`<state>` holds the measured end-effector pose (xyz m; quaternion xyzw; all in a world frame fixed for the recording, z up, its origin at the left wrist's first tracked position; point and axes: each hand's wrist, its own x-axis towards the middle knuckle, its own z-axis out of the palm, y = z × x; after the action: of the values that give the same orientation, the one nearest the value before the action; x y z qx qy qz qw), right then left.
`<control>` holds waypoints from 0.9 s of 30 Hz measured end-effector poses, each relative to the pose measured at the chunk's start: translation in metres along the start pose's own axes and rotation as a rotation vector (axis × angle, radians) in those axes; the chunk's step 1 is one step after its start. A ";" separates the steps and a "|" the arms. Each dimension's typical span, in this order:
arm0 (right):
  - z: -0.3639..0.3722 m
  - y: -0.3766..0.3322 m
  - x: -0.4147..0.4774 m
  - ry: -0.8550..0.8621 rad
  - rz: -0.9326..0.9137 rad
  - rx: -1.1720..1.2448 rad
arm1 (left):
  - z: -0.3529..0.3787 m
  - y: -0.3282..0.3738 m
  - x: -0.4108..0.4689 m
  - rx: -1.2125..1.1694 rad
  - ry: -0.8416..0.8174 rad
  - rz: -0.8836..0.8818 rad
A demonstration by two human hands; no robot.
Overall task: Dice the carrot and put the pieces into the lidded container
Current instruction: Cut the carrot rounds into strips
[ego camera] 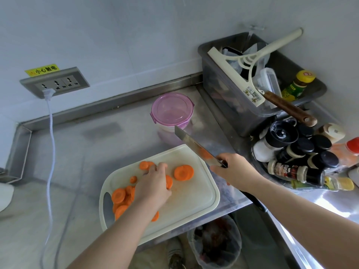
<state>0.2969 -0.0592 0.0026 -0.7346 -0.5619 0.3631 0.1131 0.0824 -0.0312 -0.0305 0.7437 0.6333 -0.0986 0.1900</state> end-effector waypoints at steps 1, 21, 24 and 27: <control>-0.001 0.000 -0.001 0.003 0.000 -0.002 | -0.004 0.000 0.002 0.003 0.030 0.006; 0.013 0.012 0.000 -0.008 0.017 0.016 | 0.007 0.024 0.023 0.008 -0.034 0.143; 0.026 0.017 -0.002 -0.018 0.022 0.032 | 0.014 0.032 0.028 -0.057 -0.024 0.095; 0.037 0.019 -0.004 -0.032 0.041 0.043 | 0.020 0.036 0.028 -0.181 0.000 0.070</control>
<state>0.2862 -0.0788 -0.0335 -0.7376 -0.5404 0.3888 0.1124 0.1242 -0.0180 -0.0536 0.7452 0.6133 -0.0342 0.2596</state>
